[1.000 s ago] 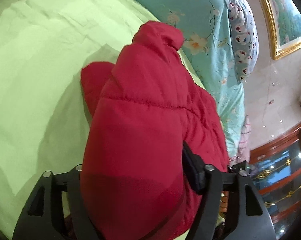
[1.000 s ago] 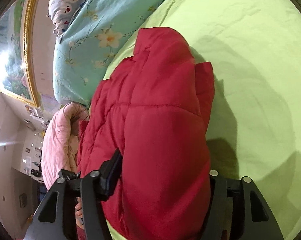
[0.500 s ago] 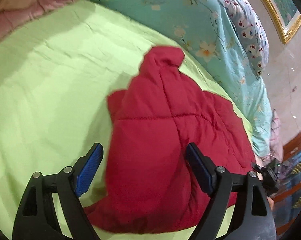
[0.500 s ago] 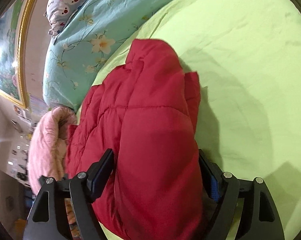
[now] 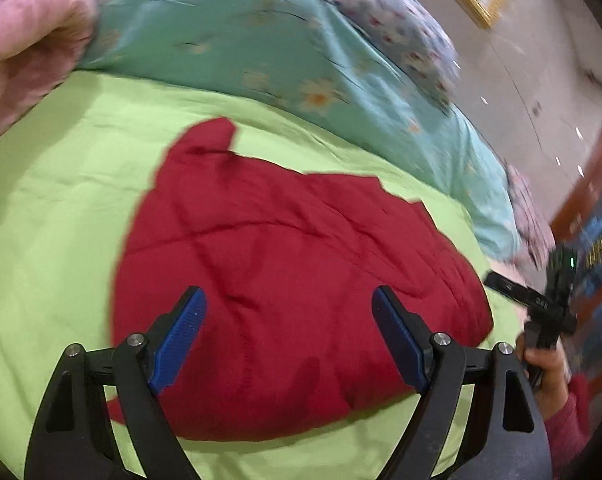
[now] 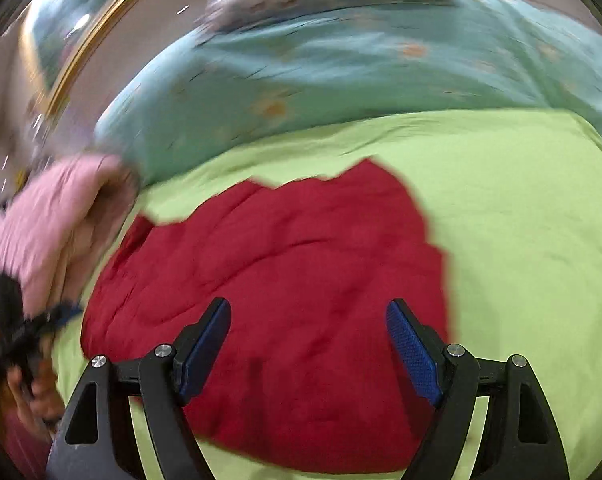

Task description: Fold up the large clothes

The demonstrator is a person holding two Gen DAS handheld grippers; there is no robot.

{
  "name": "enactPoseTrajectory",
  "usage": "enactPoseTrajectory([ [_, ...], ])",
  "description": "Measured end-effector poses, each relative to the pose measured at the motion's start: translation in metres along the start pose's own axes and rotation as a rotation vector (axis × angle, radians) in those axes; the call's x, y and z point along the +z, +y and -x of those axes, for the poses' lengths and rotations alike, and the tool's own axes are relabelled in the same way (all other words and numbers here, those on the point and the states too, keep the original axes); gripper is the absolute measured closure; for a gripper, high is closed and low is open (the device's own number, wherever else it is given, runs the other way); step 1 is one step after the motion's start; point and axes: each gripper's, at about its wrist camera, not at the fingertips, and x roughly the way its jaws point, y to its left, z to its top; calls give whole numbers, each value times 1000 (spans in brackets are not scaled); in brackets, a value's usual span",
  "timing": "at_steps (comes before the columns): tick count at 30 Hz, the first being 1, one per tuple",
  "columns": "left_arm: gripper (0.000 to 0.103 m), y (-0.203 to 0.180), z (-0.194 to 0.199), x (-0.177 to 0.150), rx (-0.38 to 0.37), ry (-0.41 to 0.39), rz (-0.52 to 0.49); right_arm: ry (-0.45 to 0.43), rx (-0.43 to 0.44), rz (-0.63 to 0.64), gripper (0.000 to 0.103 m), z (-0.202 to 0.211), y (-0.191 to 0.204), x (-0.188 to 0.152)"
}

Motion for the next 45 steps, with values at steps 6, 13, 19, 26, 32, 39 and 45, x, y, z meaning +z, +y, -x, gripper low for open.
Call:
enactPoseTrajectory([
  [6, 18, -21, -31, -3, 47, 104, -113, 97, 71, 223, 24, -40, 62, -1],
  [13, 18, -23, -63, 10, 125, 148, -166, 207, -2, 295, 23, -90, 71, 15],
  [19, 21, -12, -95, 39, 179, 169, -163, 221, -95, 234, 25, -128, 42, 44],
  [26, 29, 31, -139, 80, 256, 202, -21, 224, -203, 74, 25, -152, -16, 70],
  [32, 30, 83, -172, 103, 334, 235, 147, 206, -262, -61, 23, -158, -61, 73],
  [39, 31, 109, -186, 103, 362, 263, 251, 207, -263, -146, 19, -157, -77, 66],
  [45, 32, 118, -147, 108, 363, 161, 329, 172, -289, -201, 19, -144, -86, 70],
])
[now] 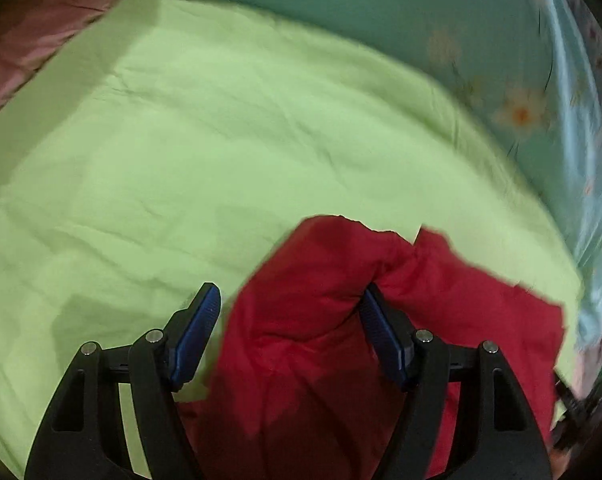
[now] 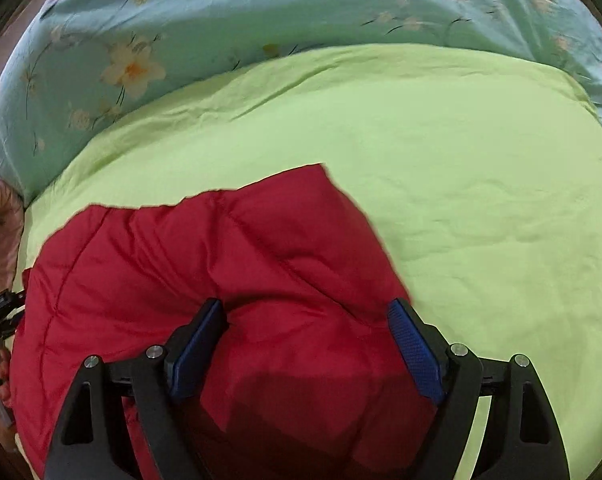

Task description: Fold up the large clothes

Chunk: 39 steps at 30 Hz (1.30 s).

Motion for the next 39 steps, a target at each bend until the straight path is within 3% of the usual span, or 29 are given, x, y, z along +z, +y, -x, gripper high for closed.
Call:
enactPoseTrajectory([
  [3, 31, 9, 36, -7, -28, -71, 13, -46, -16, -21, 20, 24, -11, -7],
  [5, 31, 12, 57, -17, -44, -94, -9, -80, 21, -42, 20, 45, -17, -14],
  [12, 31, -9, 116, -94, -115, -96, -179, -127, 141, 20, 19, 107, -7, -62],
  [18, 31, -35, 149, -147, -202, -96, -259, -152, 218, 139, 18, 146, 24, -109],
  [20, 31, -40, 151, -161, -227, -75, -284, -138, 234, 177, 18, 149, 33, -119],
  [23, 31, -50, 145, -179, -234, -42, -326, -111, 174, 248, 18, 140, 45, -133],
  [25, 31, -55, 137, -185, -184, -36, -346, -69, 105, 257, 18, 126, 45, -138],
  [29, 31, -62, 122, -187, -137, -21, -391, -14, 131, 204, 17, 106, 31, -140],
  [39, 29, -56, 105, -185, -155, -5, -427, -15, 141, 158, 17, 102, 22, -155],
])
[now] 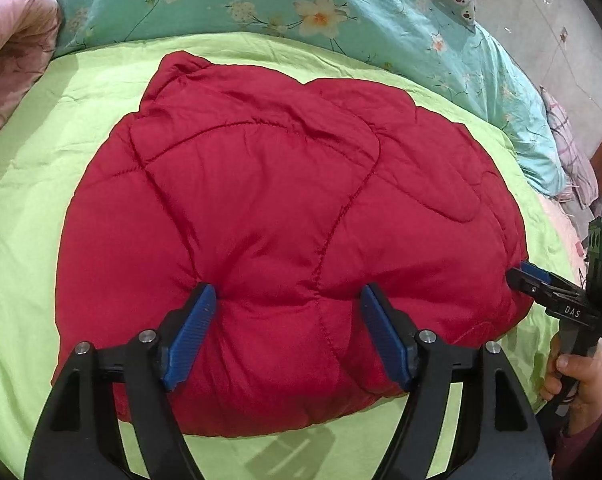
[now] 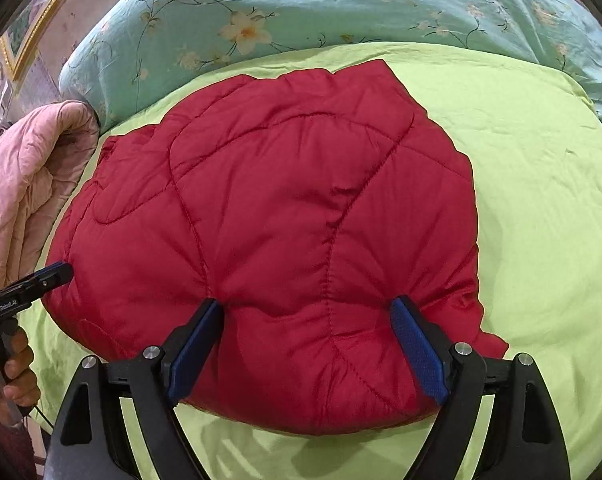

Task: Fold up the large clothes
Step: 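Press and smooth the folded coat with both open tools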

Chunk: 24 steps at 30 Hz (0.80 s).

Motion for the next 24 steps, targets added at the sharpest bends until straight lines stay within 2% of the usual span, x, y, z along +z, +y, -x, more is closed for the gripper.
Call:
enactPoseTrajectory([
  [14, 29, -11, 16, 0, 66, 0, 14, -12, -39, 19, 16, 23, 10, -2],
  [24, 29, -22, 29, -14, 149, 6, -3, -31, 3, 24, 15, 43, 17, -9],
])
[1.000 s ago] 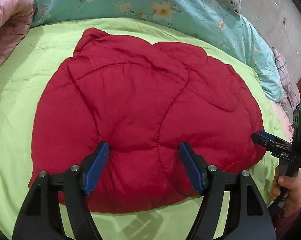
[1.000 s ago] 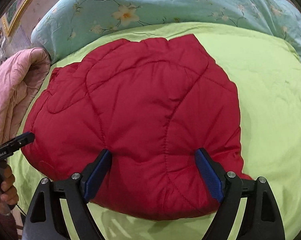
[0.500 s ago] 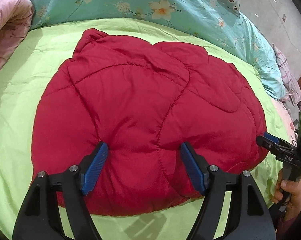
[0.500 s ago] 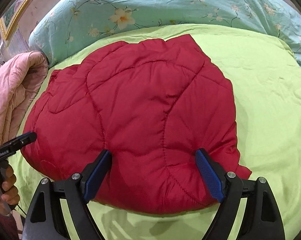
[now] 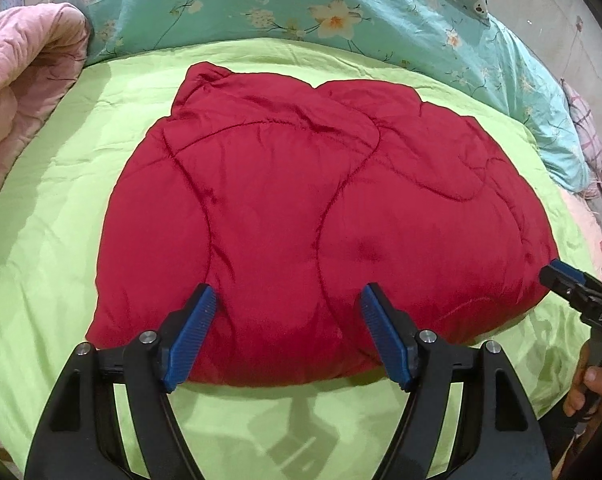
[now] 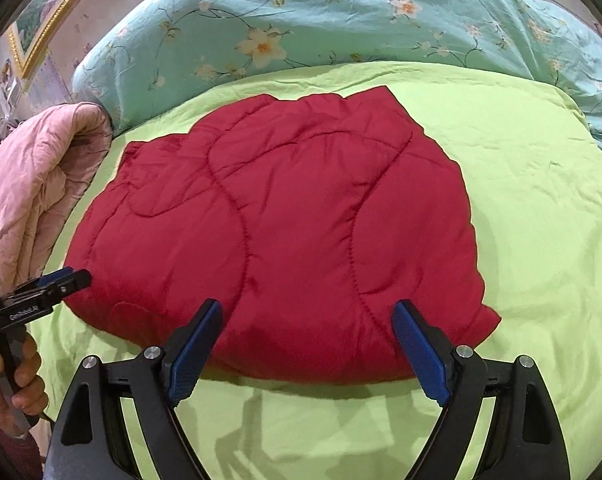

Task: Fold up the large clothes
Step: 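Press and smooth the folded coat with both open tools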

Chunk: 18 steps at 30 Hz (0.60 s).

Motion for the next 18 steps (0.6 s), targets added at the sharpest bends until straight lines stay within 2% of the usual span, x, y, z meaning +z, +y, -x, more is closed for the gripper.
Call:
enactPoseTrajectory([
  [8, 29, -1, 4, -6, 28, 1, -12, -19, 30, 21, 15, 12, 10, -6],
  [11, 29, -1, 4, -8, 35, 2, -16, -55, -17, 38, 15, 13, 6, 2],
  [14, 29, -1, 2, -10, 39, 3, -18, -76, -73, -21, 15, 5, -16, 15],
  [18, 29, -1, 0, -9, 46, 5, -18, -48, -112, -73, 14, -22, -46, 29],
])
